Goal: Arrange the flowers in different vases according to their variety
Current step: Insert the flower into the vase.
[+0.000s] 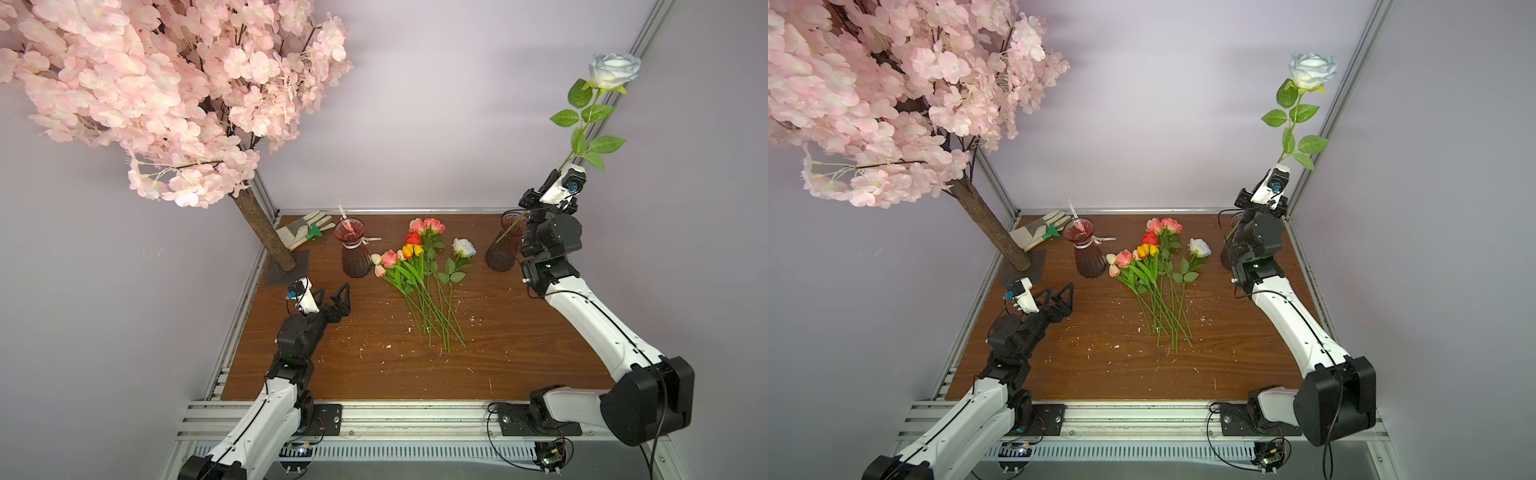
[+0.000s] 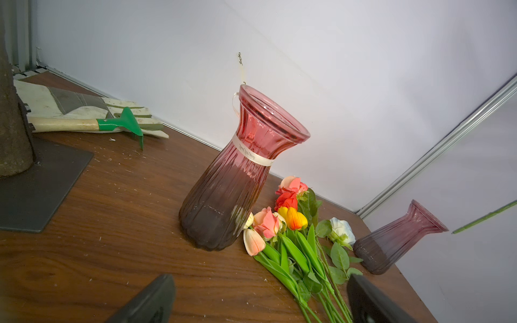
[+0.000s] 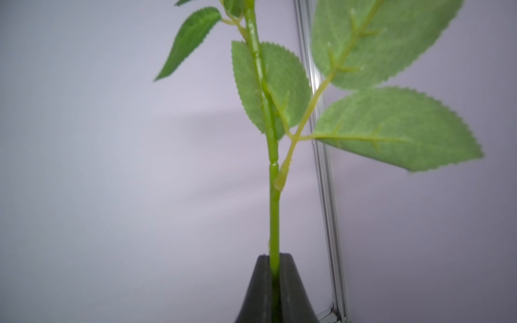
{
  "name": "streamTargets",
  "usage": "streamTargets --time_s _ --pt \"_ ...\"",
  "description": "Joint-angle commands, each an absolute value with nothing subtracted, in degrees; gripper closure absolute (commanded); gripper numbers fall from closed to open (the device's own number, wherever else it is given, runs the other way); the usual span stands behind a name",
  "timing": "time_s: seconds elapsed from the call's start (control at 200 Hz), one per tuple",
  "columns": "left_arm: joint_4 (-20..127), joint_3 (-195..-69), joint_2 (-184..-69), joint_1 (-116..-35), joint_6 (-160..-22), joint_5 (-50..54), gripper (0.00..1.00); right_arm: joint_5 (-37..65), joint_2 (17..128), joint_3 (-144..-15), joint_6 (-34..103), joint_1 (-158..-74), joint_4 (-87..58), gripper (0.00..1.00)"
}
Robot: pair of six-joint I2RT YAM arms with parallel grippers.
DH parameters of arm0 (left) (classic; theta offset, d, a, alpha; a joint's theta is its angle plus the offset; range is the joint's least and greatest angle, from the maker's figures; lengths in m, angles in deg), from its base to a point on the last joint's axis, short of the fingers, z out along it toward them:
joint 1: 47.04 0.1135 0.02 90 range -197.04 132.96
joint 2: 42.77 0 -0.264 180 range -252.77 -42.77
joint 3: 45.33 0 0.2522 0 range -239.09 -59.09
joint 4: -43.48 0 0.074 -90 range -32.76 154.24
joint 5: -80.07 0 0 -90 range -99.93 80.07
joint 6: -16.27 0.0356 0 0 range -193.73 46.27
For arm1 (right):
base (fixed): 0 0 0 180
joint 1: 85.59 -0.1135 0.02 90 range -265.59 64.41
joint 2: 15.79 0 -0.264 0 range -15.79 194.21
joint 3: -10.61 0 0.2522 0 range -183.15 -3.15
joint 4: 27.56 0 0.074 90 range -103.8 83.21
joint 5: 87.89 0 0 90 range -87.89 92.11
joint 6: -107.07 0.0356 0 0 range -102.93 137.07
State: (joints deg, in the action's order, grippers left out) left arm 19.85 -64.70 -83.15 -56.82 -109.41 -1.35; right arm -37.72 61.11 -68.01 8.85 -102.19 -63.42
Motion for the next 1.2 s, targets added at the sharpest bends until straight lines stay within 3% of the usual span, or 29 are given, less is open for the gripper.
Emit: streamTargets --time_s 0.0,0.265,0.691,1.076,1.191 --pt "17.6 -64.4 -83.4 -56.4 -109.7 -0.6 0.01 -42.5 64.7 -69.7 -1.7 -102.0 -80.2 1.00" --pt "16.6 -64.1 -83.7 -56.3 -109.6 -0.5 0.01 -42.2 73.5 -73.8 -11.0 -100.8 -89.7 1.00" --pt "14.7 -64.1 -85.5 -56.4 -109.6 0.2 0.01 -38.5 74.5 -81.8 -7.9 -99.4 -80.9 1.00" --pt "14.4 -64.1 -85.9 -56.3 -109.6 0.4 0.01 -36.7 77.1 -74.4 -1.8 -98.7 -74.4 1.00" --pt "14.4 -64.1 -86.2 -56.4 -109.7 0.4 0.01 -35.7 76.2 -70.3 2.1 -98.7 -71.5 0.92"
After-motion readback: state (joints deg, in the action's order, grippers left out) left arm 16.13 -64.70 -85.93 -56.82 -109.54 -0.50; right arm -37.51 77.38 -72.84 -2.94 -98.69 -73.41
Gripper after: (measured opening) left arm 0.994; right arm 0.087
